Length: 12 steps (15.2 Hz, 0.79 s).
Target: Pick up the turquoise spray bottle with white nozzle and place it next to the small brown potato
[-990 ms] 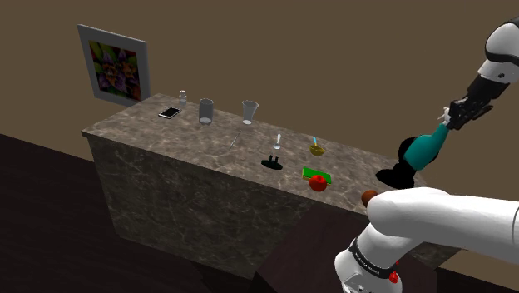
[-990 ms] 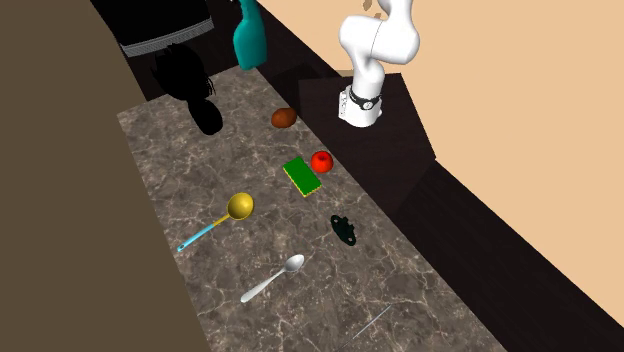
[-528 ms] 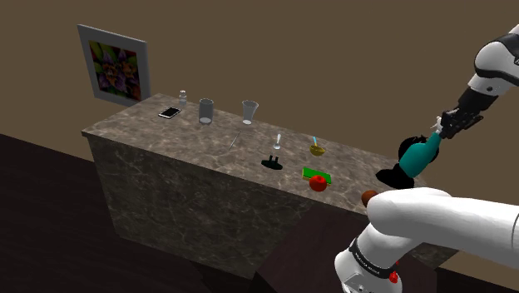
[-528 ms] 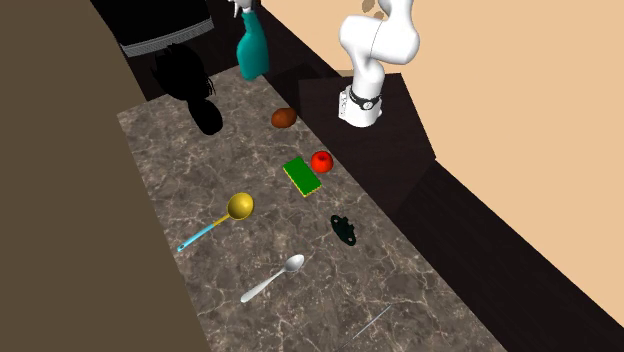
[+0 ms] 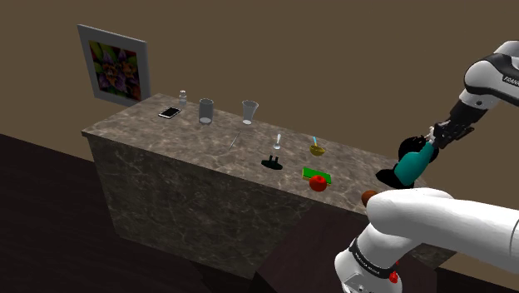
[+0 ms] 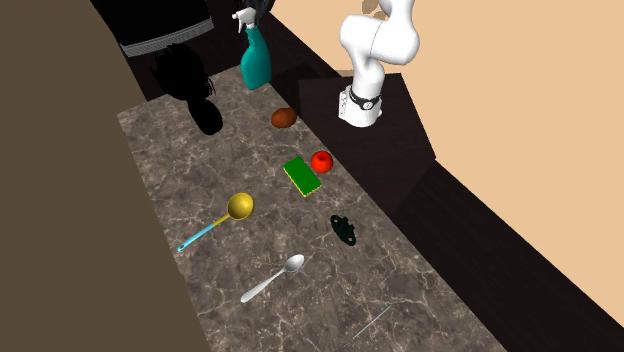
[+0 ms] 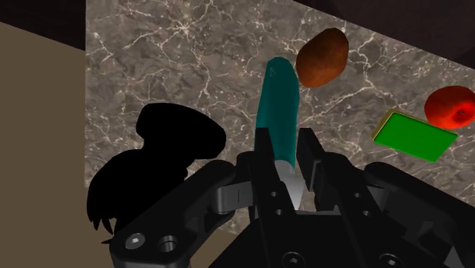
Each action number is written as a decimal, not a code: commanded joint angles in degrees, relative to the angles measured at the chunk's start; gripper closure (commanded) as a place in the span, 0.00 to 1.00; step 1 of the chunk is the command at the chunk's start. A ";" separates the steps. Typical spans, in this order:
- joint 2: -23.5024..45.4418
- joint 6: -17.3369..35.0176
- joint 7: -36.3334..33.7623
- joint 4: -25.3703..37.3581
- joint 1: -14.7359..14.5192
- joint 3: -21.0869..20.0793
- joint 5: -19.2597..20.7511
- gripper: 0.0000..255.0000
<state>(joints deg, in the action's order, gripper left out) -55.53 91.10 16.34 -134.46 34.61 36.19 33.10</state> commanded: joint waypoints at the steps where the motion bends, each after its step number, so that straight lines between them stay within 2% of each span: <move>1: -0.29 1.28 -0.34 -1.55 0.15 0.55 0.51 1.00; 12: -1.78 8.14 -1.57 -9.75 1.57 4.43 4.23 1.00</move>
<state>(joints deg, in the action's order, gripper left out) -57.09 98.64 14.91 -143.40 35.96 40.33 36.96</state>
